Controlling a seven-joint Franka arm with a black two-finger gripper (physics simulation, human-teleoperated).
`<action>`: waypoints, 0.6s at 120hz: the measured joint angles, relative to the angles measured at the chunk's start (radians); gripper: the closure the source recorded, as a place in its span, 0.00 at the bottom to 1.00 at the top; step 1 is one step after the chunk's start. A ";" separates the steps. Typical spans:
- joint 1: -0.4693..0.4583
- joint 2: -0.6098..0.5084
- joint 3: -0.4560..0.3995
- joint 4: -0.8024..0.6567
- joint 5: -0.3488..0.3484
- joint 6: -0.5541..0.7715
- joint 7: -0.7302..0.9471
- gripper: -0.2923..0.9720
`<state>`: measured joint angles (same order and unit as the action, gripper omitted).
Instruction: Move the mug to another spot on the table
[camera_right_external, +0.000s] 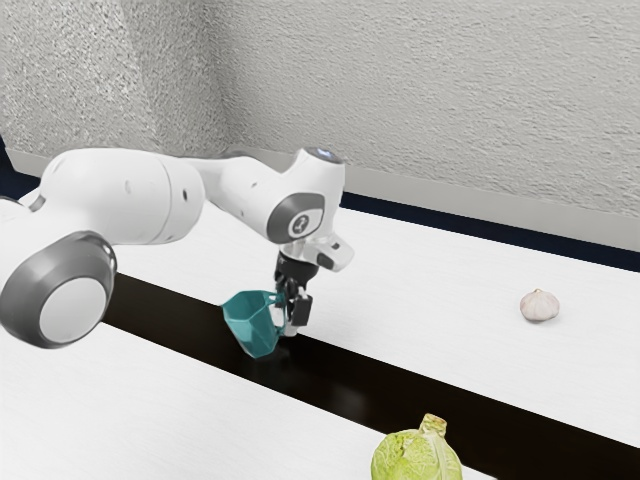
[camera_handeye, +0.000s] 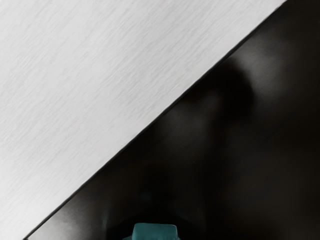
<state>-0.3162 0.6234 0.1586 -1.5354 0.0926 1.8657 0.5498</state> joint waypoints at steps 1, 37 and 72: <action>-0.001 0.000 0.000 0.001 0.000 0.000 -0.001 0.31; -0.010 -0.007 0.001 0.044 0.000 -0.012 -0.030 0.25; -0.011 -0.056 0.005 0.101 -0.001 -0.038 -0.041 0.24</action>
<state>-0.3268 0.5678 0.1632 -1.4344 0.0921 1.8280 0.5087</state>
